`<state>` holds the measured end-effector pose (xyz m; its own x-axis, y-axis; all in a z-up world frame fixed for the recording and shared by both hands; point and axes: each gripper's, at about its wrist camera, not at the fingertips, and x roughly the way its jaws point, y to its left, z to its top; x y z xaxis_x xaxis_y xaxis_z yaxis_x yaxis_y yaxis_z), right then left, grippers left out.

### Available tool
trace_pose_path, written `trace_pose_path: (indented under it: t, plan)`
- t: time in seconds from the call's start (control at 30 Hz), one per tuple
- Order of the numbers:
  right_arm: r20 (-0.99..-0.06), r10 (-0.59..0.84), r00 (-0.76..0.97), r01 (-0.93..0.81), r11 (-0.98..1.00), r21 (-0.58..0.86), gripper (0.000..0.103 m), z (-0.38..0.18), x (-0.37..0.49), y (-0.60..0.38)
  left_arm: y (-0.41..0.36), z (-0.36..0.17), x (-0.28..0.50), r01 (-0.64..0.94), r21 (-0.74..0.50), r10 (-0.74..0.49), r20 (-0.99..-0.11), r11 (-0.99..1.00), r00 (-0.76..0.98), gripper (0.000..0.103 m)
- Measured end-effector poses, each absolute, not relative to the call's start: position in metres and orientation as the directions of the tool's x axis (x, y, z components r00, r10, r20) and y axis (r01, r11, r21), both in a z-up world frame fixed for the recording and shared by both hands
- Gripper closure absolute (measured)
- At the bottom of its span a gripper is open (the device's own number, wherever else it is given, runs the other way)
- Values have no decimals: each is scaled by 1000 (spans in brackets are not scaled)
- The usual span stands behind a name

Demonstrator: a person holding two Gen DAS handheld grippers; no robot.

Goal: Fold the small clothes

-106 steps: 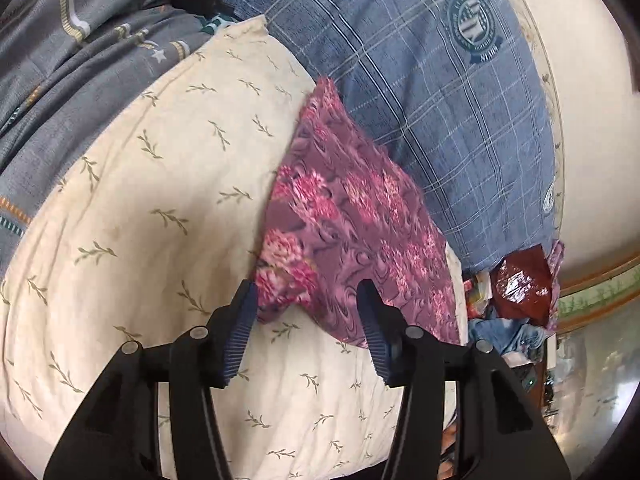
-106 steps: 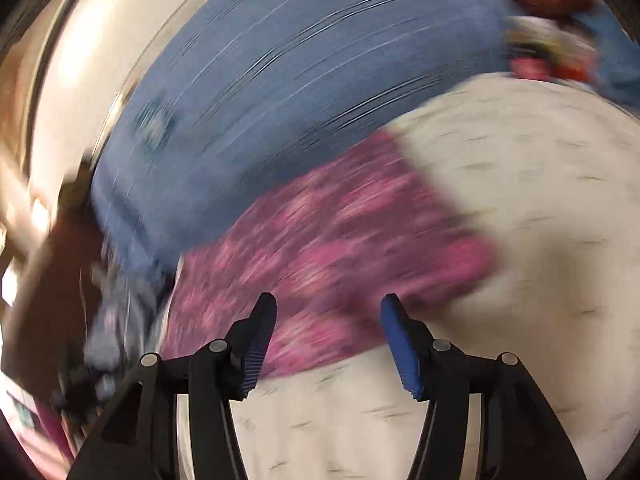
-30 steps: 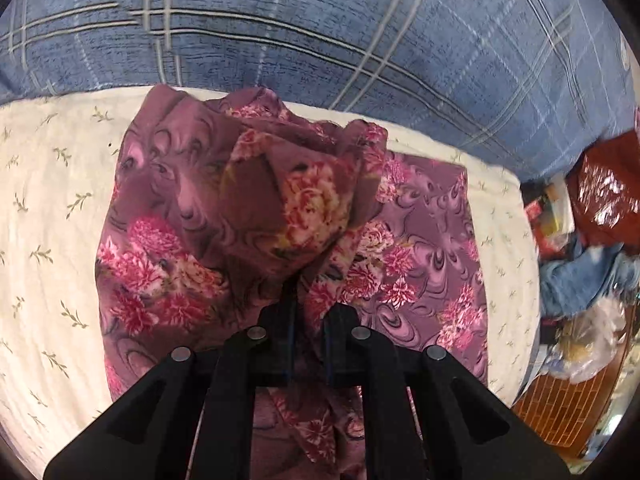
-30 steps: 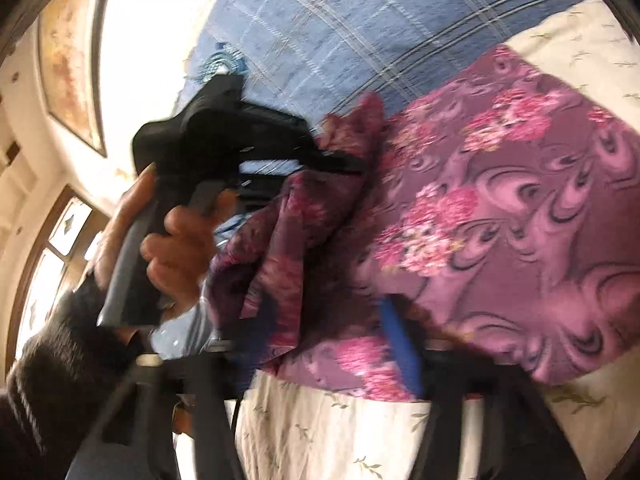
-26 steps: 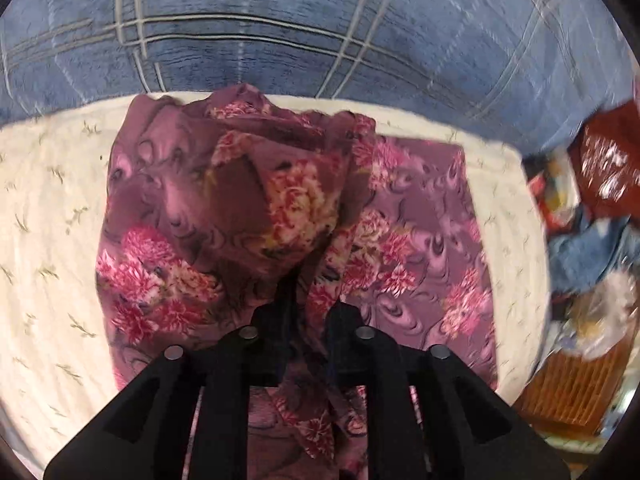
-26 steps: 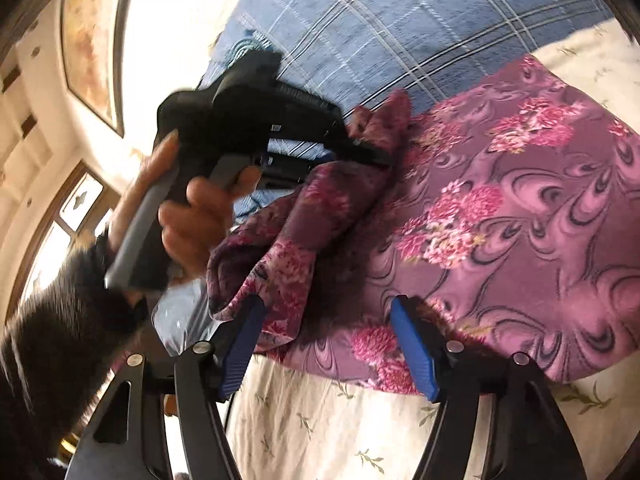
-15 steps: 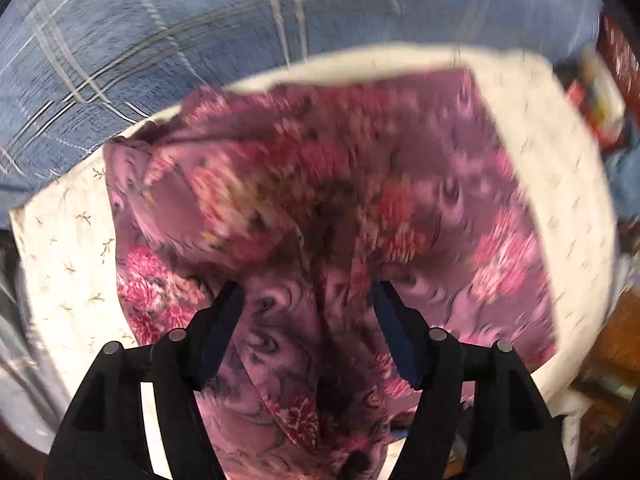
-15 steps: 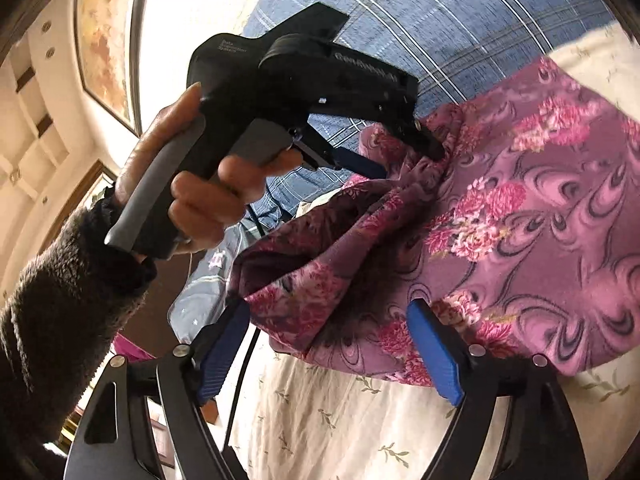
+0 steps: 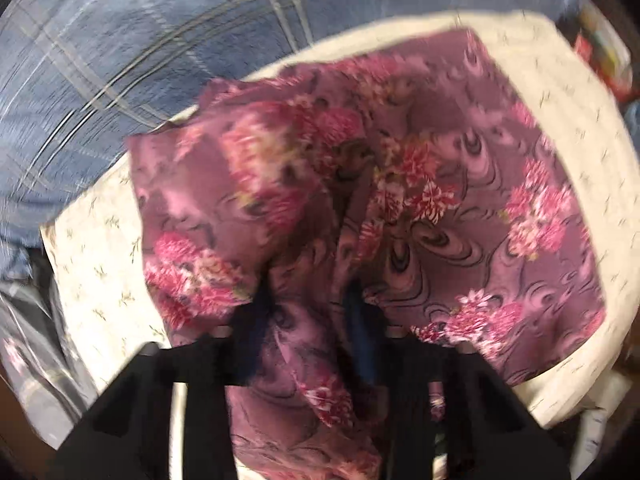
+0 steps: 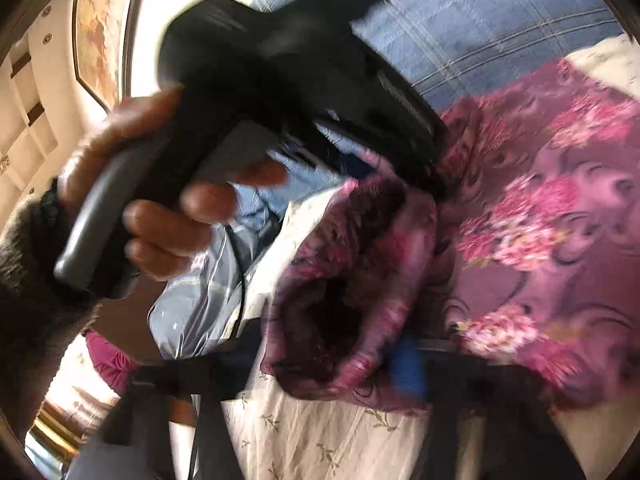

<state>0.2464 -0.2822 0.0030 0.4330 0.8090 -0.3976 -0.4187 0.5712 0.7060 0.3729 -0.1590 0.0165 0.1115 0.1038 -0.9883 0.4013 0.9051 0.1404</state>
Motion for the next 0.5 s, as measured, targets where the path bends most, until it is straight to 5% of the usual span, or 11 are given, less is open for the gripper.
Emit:
trace_pose_path:
  t: [0.07, 0.3, 0.5]
  plan:
    - [-377, 825, 421, -407, 543, 735, 92, -1, 249, -285, -148, 31, 369, 339, 65, 21, -991, 938, 132, 92]
    - [-192, 817, 544, -370, 438, 819, 94, 28, 236, -353, -170, 79, 354, 335, -136, -211, -957, 932, 198, 98]
    - [-231, 734, 638, -182, 435, 882, 94, -2, 235, -422, -232, 64, 362, 342, -234, -312, -930, 910, 196, 98]
